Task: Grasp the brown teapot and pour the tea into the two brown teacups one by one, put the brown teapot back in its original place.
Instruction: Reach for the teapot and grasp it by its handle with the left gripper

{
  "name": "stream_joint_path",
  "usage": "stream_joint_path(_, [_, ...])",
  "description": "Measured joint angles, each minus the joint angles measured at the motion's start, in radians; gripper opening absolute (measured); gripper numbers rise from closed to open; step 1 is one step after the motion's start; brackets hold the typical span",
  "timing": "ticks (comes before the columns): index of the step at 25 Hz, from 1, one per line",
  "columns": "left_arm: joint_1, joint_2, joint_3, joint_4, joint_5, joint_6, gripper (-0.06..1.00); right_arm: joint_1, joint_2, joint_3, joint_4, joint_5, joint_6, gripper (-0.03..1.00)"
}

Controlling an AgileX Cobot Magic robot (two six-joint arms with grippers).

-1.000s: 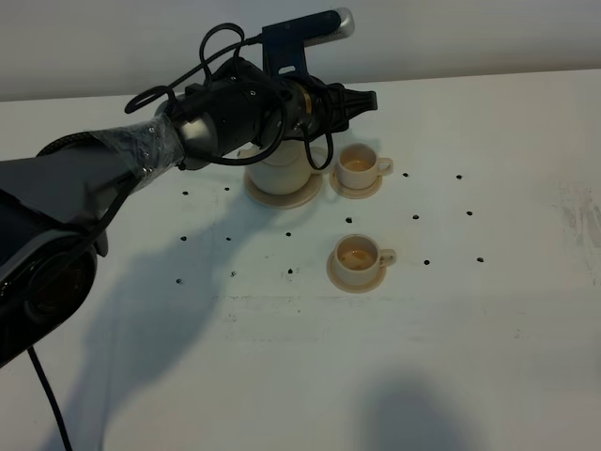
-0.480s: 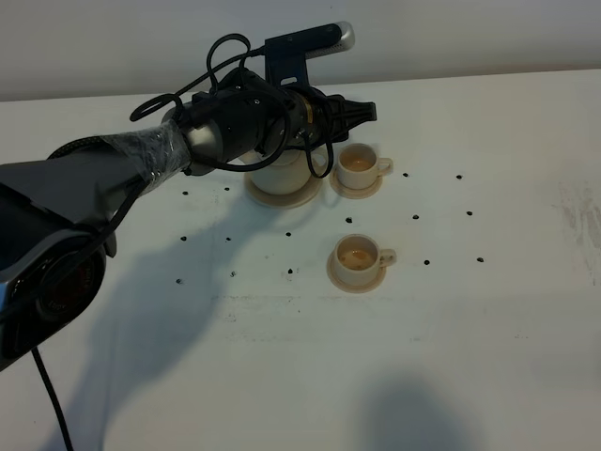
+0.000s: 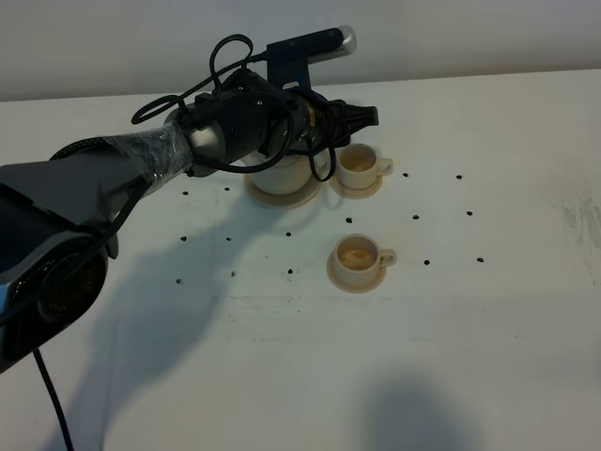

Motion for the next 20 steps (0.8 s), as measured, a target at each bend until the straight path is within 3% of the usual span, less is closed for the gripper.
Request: stream_joint_path(20, [-0.005,0.0,0.0,-0.012,0.024,0.001,0.42,0.0,0.0,0.0,0.0,0.0,0.0,0.5])
